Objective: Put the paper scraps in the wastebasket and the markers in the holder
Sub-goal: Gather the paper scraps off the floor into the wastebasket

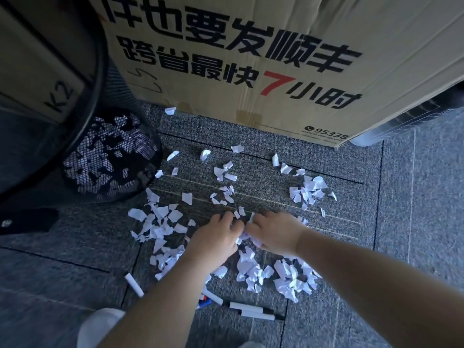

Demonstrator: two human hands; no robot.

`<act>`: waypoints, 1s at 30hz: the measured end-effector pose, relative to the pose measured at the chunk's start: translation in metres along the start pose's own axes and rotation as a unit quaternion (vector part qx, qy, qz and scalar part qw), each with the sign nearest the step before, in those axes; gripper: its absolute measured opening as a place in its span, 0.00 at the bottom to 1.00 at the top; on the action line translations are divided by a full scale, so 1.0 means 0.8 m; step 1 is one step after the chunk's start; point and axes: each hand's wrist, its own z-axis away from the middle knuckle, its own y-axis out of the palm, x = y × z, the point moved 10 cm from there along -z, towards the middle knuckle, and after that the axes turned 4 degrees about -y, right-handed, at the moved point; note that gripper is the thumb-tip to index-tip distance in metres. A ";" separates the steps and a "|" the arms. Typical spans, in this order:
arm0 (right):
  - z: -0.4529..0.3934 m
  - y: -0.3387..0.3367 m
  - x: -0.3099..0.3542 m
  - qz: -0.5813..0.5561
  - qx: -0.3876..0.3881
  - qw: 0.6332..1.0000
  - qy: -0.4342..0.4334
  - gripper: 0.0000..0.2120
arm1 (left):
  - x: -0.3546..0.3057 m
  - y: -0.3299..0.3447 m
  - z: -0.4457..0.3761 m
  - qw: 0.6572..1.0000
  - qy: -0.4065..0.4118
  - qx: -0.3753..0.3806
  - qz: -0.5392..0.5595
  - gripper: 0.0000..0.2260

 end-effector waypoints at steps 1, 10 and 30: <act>-0.002 -0.005 -0.004 -0.017 0.003 1.000 0.013 0.11 | 0.003 0.000 -0.002 1.000 -0.017 0.019 0.001 0.13; 0.002 -0.101 -0.041 -0.049 -0.048 0.990 0.125 0.12 | 0.046 -0.100 0.000 0.994 -0.090 0.062 0.028 0.09; 0.044 -0.464 0.054 -0.029 -0.192 0.963 0.188 0.08 | 0.048 -0.449 0.144 0.977 -0.164 -0.135 0.026 0.04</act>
